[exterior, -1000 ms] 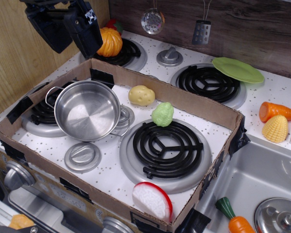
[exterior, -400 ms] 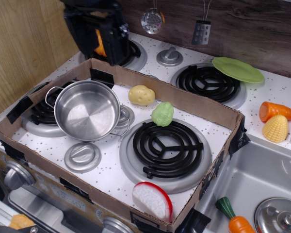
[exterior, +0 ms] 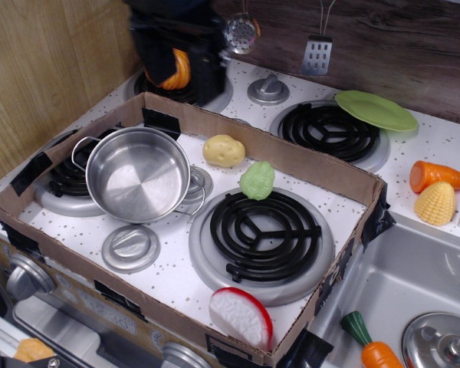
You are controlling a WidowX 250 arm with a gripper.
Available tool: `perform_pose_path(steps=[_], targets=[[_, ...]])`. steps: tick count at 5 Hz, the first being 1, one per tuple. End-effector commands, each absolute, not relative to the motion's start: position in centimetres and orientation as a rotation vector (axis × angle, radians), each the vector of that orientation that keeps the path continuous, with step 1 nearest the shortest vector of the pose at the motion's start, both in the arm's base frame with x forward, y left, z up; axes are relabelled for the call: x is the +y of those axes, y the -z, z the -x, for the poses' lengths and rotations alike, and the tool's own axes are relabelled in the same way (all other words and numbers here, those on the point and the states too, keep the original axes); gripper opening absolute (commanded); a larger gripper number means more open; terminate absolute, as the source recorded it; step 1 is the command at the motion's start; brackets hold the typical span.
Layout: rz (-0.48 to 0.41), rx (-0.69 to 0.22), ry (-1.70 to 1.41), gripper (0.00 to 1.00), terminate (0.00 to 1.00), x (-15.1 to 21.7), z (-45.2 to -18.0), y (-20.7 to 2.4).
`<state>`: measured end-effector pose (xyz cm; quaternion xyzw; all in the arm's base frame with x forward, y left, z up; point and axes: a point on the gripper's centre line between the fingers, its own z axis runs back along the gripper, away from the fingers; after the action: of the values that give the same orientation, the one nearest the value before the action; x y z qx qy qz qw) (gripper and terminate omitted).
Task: Put broccoli in pot
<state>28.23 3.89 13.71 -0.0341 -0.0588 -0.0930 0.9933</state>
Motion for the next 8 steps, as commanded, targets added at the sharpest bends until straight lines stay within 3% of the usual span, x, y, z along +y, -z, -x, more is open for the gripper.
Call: perform_pose_path(steps=[1,2,5,6,8], targets=[[0.042,-0.088,0.238,1.00,0.00,2.5,-30.2,-12.7],[0.066,-0.078,0.272,1.00,0.00,1.9,-31.2,-11.3],[0.142,-0.187,0.201,1.00,0.00,-2.1,-31.6,-9.2],[0.170,-0.170,0.211,1.00,0.00,-2.8,-31.9,-8.1],[0.155,-0.169,0.213,1.00,0.00,-1.7,-32.5,-6.8]])
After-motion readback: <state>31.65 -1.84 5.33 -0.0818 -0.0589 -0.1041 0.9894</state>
